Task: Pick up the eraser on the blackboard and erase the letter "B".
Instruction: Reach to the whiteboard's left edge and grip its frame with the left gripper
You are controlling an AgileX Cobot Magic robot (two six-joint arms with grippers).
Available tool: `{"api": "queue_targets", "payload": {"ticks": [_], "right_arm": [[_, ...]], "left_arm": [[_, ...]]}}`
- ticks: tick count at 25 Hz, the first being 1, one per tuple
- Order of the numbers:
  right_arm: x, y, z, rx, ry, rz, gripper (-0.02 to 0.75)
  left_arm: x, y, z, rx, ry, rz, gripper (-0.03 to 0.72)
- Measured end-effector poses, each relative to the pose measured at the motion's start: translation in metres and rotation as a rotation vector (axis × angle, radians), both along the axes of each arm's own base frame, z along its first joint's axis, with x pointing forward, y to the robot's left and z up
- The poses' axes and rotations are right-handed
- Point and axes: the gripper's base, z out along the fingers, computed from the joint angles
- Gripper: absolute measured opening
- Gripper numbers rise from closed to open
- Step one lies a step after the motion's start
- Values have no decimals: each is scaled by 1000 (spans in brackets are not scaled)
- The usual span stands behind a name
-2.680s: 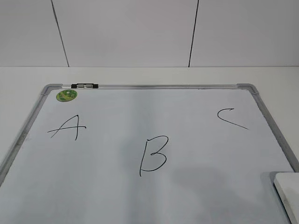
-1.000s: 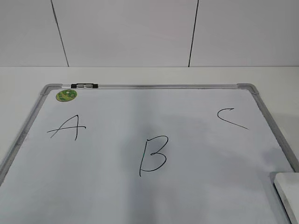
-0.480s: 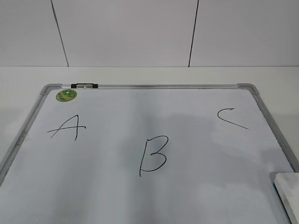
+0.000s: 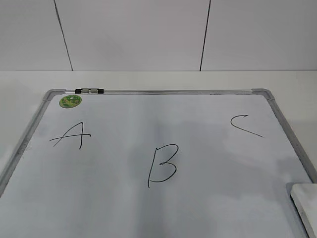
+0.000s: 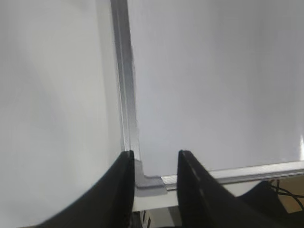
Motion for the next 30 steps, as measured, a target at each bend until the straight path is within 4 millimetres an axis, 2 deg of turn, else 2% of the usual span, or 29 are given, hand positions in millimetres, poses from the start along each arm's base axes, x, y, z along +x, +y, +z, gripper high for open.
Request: {"api": "queue_targets", "payload": {"ticks": [9, 17, 24, 30], "right_arm": [[0, -2, 0, -29, -2, 2, 571], [0, -3, 0, -31, -2, 2, 571], [0, -3, 0, -31, -2, 2, 571], [0, -3, 0, -31, -2, 2, 571]], "left_arm": [[72, -1, -34, 71, 82, -9, 239], [115, -4, -73, 91, 94, -8, 239], [143, -3, -97, 124, 119, -22, 239], [152, -4, -112, 127, 124, -24, 239]]}}
